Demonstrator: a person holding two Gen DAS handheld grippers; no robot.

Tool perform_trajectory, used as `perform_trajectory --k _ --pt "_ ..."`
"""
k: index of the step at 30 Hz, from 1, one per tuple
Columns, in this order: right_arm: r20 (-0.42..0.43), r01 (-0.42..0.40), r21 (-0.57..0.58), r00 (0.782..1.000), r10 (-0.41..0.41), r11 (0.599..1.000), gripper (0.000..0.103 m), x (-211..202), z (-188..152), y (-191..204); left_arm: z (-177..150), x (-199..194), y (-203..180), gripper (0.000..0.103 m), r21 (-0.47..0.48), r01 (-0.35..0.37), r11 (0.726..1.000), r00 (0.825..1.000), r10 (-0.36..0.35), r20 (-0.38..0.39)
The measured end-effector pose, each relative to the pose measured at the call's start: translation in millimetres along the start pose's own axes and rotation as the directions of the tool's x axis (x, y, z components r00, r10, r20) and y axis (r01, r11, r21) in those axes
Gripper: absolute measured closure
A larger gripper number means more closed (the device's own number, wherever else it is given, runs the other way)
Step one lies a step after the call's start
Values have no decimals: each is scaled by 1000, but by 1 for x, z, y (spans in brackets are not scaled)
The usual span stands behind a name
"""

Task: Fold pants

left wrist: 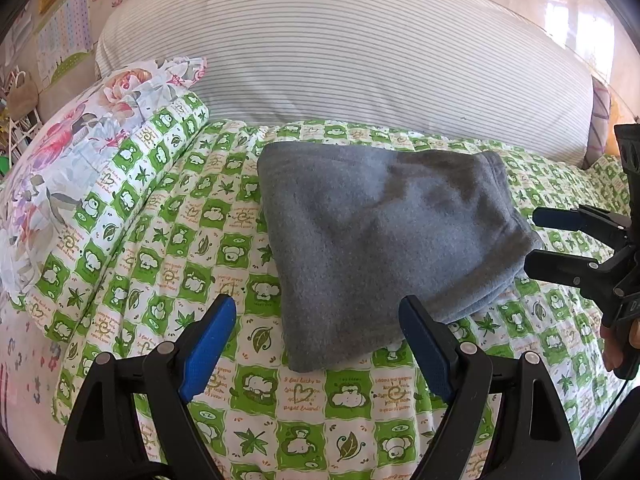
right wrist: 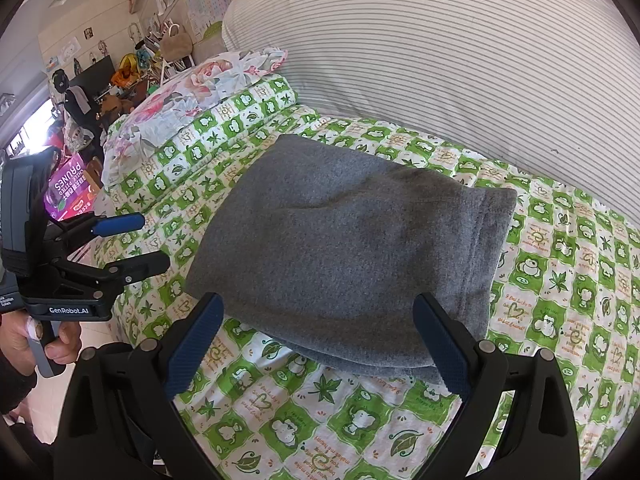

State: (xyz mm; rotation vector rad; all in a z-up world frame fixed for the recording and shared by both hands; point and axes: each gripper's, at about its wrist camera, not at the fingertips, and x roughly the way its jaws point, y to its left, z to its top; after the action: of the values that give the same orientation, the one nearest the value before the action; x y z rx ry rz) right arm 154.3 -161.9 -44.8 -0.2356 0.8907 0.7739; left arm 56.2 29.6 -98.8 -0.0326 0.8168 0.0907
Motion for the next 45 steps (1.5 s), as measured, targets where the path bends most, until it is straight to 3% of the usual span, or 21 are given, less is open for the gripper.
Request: perform_trajectory --k 45 --pt "4 0 19 1000 0 1000 7 -1 -3 -7 4 4 0 19 8 9 1000 1000 -9 -2"
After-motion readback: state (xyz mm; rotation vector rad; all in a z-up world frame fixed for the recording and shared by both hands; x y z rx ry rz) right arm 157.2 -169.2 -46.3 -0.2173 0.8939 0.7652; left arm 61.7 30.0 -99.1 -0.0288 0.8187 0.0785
